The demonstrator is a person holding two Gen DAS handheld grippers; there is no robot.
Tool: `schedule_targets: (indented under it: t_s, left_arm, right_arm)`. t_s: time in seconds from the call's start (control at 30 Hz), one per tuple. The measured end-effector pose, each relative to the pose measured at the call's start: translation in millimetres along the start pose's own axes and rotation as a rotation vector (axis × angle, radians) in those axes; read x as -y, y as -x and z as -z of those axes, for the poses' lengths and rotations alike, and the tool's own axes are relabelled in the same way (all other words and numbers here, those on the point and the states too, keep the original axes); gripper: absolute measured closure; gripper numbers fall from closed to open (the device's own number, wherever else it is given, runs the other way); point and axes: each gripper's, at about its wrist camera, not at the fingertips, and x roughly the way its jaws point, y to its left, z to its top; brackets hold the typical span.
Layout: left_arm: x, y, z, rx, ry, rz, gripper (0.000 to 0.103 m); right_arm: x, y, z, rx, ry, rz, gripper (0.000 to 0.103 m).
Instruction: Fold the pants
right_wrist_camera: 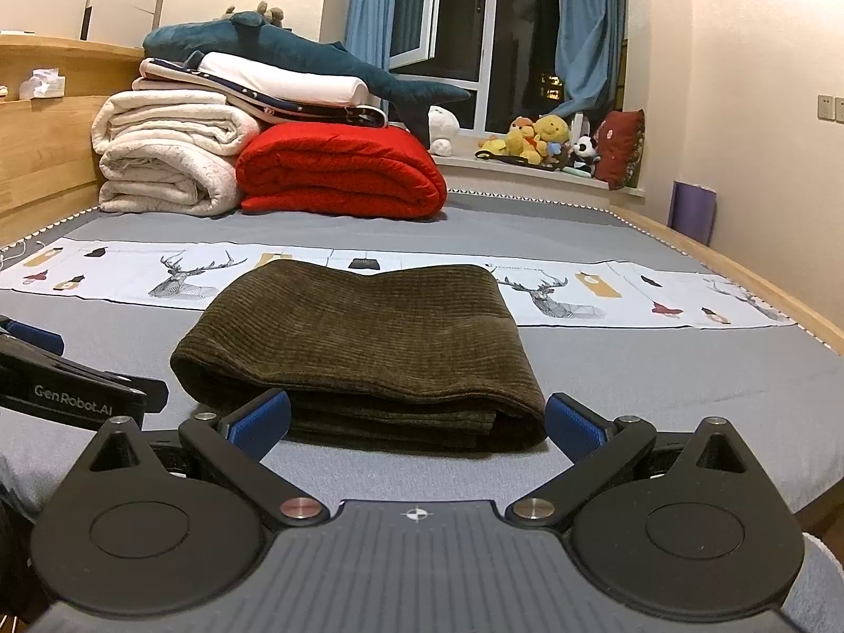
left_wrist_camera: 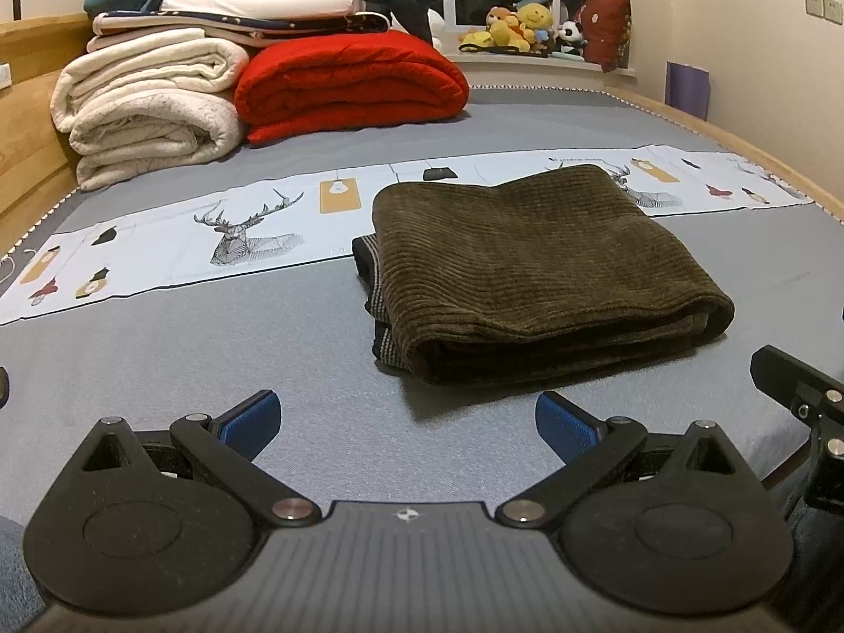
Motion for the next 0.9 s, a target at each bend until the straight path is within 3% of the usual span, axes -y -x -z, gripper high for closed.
schedule_targets:
  t_s: [0.9]
  left_arm:
    - [-0.2, 0.9, -0.8, 0.002, 0.007, 0.0, 0.0]
  right_arm:
    - [-6.4, -0.3, 1.3, 0.01, 0.019, 0.012, 0.001]
